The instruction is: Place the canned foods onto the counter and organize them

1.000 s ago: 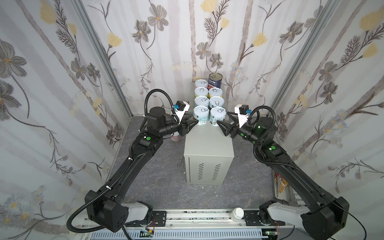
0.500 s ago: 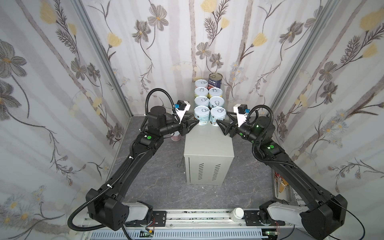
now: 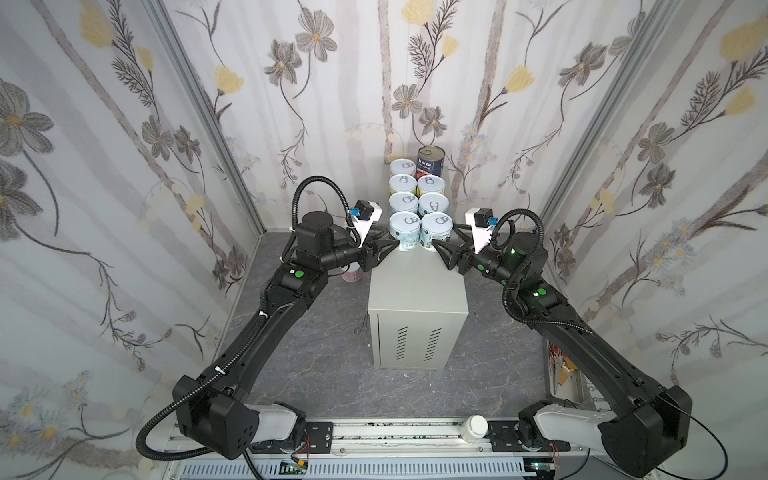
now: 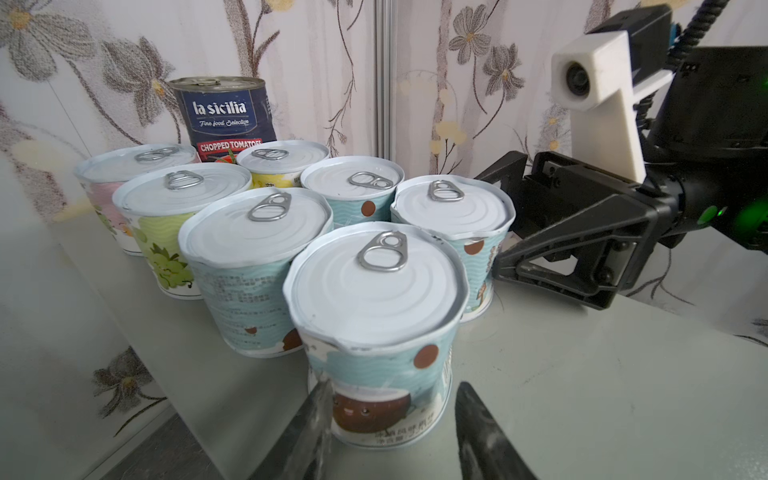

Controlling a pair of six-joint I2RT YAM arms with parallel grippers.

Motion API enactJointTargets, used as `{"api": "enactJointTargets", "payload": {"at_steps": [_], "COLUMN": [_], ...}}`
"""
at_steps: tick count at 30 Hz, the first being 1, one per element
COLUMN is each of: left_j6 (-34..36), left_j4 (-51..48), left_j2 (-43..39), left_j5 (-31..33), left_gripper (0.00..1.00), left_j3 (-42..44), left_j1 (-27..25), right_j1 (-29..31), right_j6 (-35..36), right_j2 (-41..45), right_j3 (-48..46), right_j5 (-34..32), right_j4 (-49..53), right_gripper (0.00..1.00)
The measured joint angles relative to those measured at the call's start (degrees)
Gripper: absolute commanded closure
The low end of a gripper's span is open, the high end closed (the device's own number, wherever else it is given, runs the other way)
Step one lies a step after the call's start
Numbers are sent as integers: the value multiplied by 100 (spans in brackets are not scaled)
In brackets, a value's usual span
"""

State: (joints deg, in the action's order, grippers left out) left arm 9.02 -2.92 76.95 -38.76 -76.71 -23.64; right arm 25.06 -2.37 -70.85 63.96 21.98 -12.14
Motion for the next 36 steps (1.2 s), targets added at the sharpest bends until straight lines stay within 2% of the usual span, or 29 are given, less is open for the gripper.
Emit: {"api": "enactJointTargets", "payload": {"at_steps": [29,36], "left_j6": [0,0], "left_j4": [-57,-59], "left_j2": [-28,-57], "left_j5": [68,72], "left_gripper": [51,47], "left_j3": [0,0], "left_j1": [-15,-15], "right_j1": [4,4], "right_j6": [48,48], "right_j2": [-179,-214], "right_j3": [111,140], "right_j5": [74,127], "right_j4": [-4,-7], "right_gripper": [25,27]}}
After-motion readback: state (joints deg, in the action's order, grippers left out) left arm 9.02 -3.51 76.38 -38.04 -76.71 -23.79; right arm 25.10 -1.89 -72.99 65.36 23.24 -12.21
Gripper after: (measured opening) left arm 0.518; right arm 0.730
